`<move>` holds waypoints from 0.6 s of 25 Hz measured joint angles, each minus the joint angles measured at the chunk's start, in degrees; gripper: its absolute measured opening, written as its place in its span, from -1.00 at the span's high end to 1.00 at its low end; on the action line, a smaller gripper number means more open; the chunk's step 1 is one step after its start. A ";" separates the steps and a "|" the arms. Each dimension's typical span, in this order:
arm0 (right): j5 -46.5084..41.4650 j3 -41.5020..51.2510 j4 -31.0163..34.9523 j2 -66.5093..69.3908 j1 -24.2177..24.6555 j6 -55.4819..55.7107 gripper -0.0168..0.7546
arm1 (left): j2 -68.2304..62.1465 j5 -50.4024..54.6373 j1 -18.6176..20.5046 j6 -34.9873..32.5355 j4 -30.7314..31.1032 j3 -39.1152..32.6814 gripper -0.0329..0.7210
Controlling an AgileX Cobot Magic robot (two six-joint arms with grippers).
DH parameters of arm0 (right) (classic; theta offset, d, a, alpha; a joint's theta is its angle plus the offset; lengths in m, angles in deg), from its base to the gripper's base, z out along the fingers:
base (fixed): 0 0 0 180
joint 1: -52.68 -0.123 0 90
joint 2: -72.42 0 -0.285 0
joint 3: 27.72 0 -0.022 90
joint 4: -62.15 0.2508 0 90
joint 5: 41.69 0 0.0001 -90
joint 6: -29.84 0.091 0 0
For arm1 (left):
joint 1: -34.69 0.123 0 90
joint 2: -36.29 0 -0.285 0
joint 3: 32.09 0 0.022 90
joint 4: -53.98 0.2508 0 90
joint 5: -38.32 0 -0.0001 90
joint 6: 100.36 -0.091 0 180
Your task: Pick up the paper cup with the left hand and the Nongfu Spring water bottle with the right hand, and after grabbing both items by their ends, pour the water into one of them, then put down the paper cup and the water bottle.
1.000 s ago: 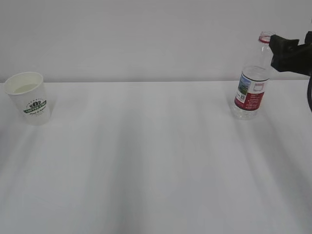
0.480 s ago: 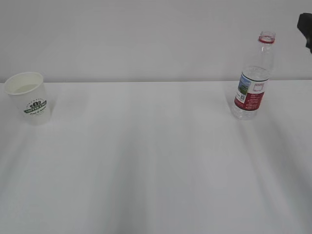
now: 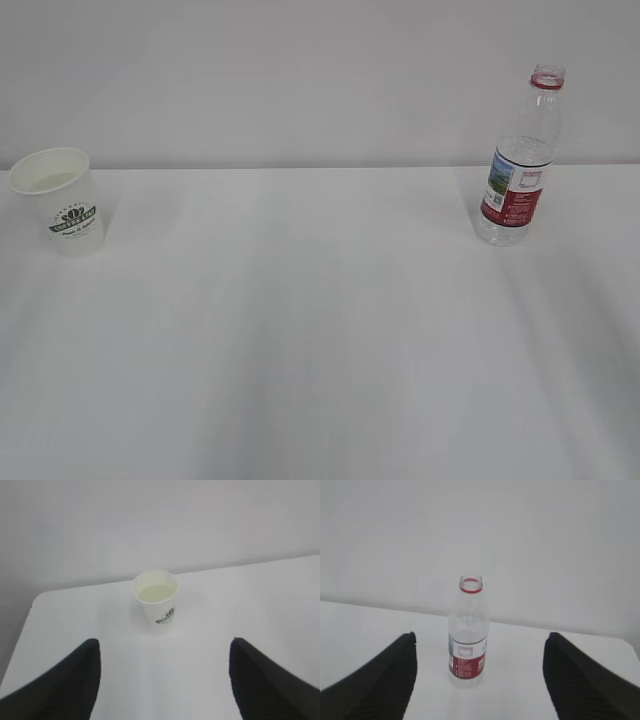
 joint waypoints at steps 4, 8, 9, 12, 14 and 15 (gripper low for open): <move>-10.13 0.00 0.00 -7.09 0.00 0.00 -0.57 | 0.36 7.76 0.00 0.00 -1.26 2.48 -0.62; -19.41 0.09 -0.34 -14.42 0.00 0.00 -0.57 | 2.41 13.33 0.00 0.00 -1.26 4.74 -0.56; -21.47 0.09 -0.49 -16.15 0.00 0.00 -0.57 | 3.27 14.45 0.00 0.00 -1.26 5.06 -0.55; -26.96 0.09 -0.77 -20.43 0.00 -0.04 -0.57 | 5.99 19.08 0.00 0.00 -1.58 5.50 -0.55; -30.73 0.09 -1.03 -22.88 0.00 -0.04 -0.57 | 8.08 22.64 0.00 0.00 -1.84 5.50 -0.55; -33.07 0.09 -1.25 -24.13 0.00 -0.15 -0.57 | 9.37 24.01 0.00 0.00 -1.94 5.50 -0.54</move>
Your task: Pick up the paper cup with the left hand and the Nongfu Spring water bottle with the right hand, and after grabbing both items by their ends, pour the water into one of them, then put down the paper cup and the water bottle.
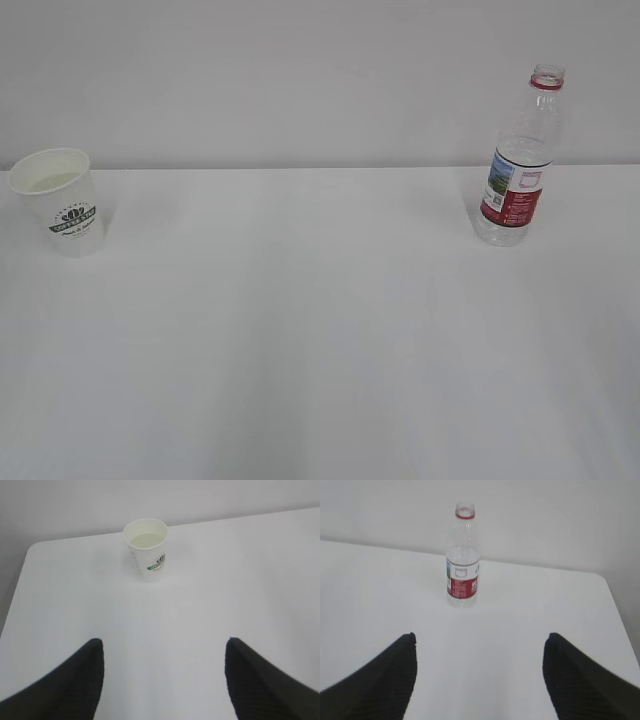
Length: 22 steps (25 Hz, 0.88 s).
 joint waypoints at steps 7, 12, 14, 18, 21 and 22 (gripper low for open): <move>-12.23 0.00 -0.64 -6.80 0.00 0.00 -0.57 | 6.60 6.77 0.00 0.00 -1.18 0.14 -0.54; -18.08 3.14 -0.64 -10.90 0.00 0.55 -0.57 | 11.12 9.83 0.00 0.00 -2.34 -2.53 -0.54; -19.38 5.70 -0.28 -13.14 0.00 1.36 -0.57 | 13.28 10.33 0.00 0.00 -2.43 -4.10 -0.54; -20.23 6.71 0.04 -17.81 0.00 2.06 -0.57 | 17.61 10.62 0.00 0.00 -2.43 -7.15 -0.52; -23.00 7.16 -0.63 -19.96 0.00 2.16 -0.57 | 19.17 10.50 0.00 0.00 -3.90 -10.10 -0.51; -23.98 7.75 -0.91 -20.64 0.00 2.16 -0.57 | 19.30 10.42 0.00 0.00 -4.26 -10.52 -0.51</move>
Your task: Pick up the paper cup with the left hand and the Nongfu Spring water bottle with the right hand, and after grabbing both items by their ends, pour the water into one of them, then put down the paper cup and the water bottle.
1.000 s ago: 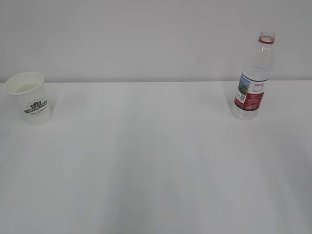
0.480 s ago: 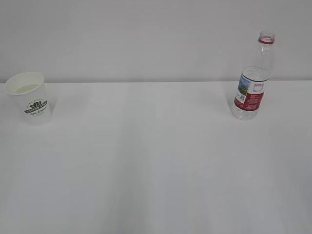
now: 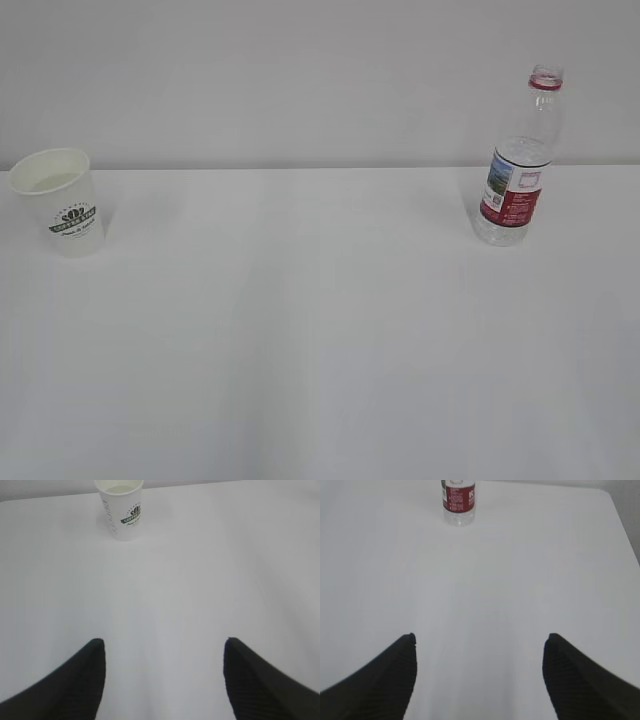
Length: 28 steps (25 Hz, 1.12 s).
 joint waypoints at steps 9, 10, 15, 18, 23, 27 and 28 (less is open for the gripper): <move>-1.76 0.66 -0.69 -5.08 0.00 0.42 -0.57 | 0.09 -0.63 0.00 0.00 -0.64 -0.31 -0.49; -1.75 0.66 -0.81 -5.32 0.00 0.42 -0.57 | 0.09 -0.63 0.00 0.00 -0.63 -0.31 -0.48; -1.75 0.66 -0.81 -5.46 0.00 0.42 -0.57 | 0.09 -0.63 0.00 0.00 -0.63 -0.31 -0.46; -1.75 0.66 -0.92 -5.46 0.00 0.42 -0.57 | 0.09 -0.63 0.00 0.00 -0.63 -0.31 -0.45; -1.75 0.66 -1.05 -5.46 0.00 0.42 -0.57 | 0.09 -0.63 0.00 0.00 -0.63 -0.31 -0.44; -1.75 0.66 -1.15 -5.50 0.00 0.42 -0.57 | 0.25 -0.72 0.00 0.00 -0.63 -0.31 -0.43; -1.75 0.66 -1.26 -5.59 0.00 0.42 -0.57 | 0.23 -0.72 0.00 0.00 -0.63 -0.31 -0.43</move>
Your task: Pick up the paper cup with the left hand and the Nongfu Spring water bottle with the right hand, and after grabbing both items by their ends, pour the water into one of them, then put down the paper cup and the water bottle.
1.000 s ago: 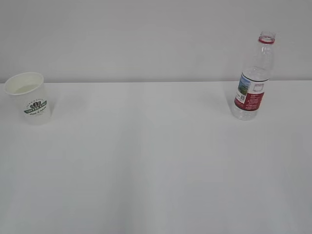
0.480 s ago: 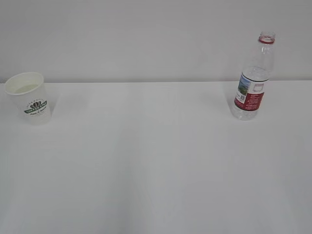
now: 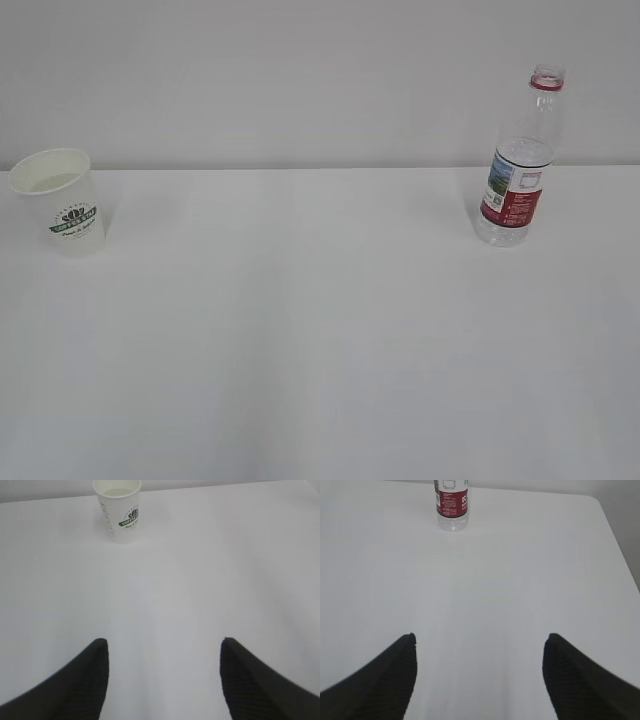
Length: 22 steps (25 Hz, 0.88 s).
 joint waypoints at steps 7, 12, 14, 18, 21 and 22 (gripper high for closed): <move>0.00 0.00 -0.20 0.00 0.00 0.13 -0.57 | 0.04 -0.12 0.00 0.02 0.00 0.00 -0.43; 0.00 0.00 -0.20 0.00 0.00 0.13 -0.57 | 0.04 -0.12 0.00 0.02 0.00 0.00 -0.42; 0.00 0.00 -0.20 0.00 0.00 0.13 -0.57 | 0.04 -0.23 0.00 0.02 0.00 0.00 -0.42; 0.00 0.00 -0.20 0.00 0.00 0.13 -0.57 | 0.04 -0.23 0.00 0.02 0.00 0.00 -0.42; 0.00 0.00 -0.20 0.00 0.00 0.13 -0.57 | 0.04 -0.23 0.00 0.02 0.00 0.00 -0.42; 0.00 0.00 -0.20 0.00 0.00 0.13 -0.57 | 0.04 -0.23 0.00 0.12 0.00 0.00 -0.42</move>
